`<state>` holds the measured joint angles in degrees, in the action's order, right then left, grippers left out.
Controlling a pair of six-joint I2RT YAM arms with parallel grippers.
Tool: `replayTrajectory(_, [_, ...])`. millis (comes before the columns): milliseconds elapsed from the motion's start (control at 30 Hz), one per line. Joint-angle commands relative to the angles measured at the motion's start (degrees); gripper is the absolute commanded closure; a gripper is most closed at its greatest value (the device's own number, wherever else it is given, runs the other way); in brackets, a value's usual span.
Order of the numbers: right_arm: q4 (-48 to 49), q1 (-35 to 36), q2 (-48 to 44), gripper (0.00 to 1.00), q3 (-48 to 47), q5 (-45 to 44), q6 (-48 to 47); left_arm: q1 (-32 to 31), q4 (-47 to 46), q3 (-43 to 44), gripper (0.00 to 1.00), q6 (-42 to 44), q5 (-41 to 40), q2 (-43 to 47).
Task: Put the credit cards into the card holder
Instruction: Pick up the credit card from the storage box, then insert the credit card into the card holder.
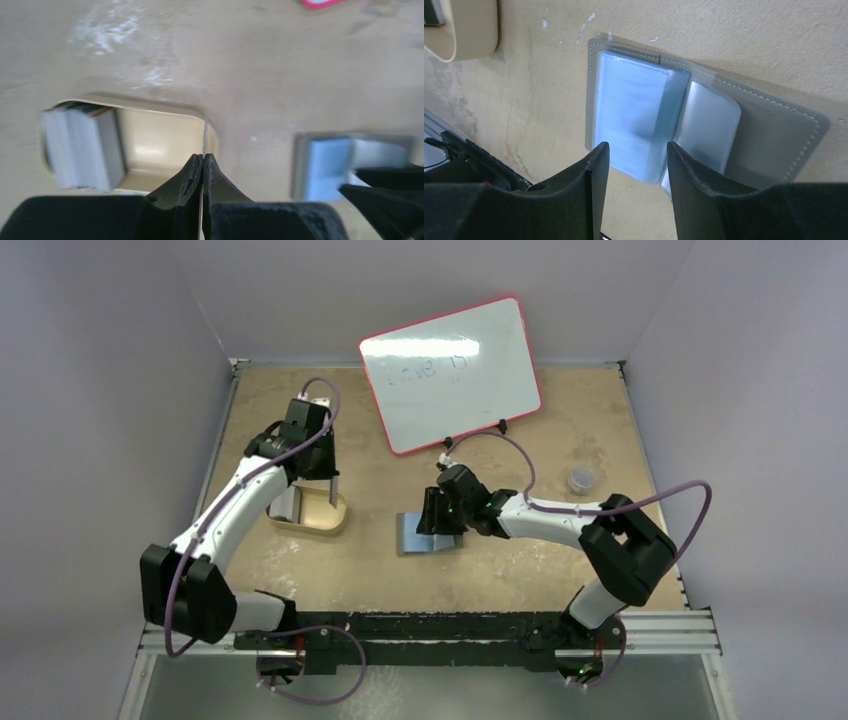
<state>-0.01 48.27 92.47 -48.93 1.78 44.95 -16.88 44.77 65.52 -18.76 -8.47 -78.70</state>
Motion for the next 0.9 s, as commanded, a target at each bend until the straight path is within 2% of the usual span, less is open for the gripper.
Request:
replayTrajectory(0, [5.5, -2.6, -4.9, 0.51, 3.1, 5.5, -2.4, 0.1, -11.3, -5.5, 1.00, -11.8, 19.0, 7.1])
replayTrajectory(167, [9.0, -4.4, -8.5, 0.51, 5.8, 9.0, -2.6, 0.0, -28.2, -16.5, 1.00, -25.1, 32.6, 13.2])
replayTrajectory(267, [14.7, -7.2, -10.1, 0.53, 9.5, 15.3, -1.1, -0.1, -40.0, -23.6, 1.00, -34.2, 36.4, 16.1])
replayTrajectory(367, [18.8, -8.6, -11.1, 0.55, 12.0, 17.4, -0.4, -0.1, -49.8, -29.9, 1.00, -41.1, 37.3, 17.9])
replayTrajectory(633, [20.0, -9.1, -9.2, 0.56, 12.8, 17.9, 0.1, -2.0, -73.1, -43.4, 1.00, -54.8, 37.0, 15.1])
replayTrajectory(867, [23.1, -9.3, -8.2, 0.57, 13.9, 19.4, 1.6, -7.2, -81.0, -46.3, 1.00, -55.8, 34.1, 9.1])
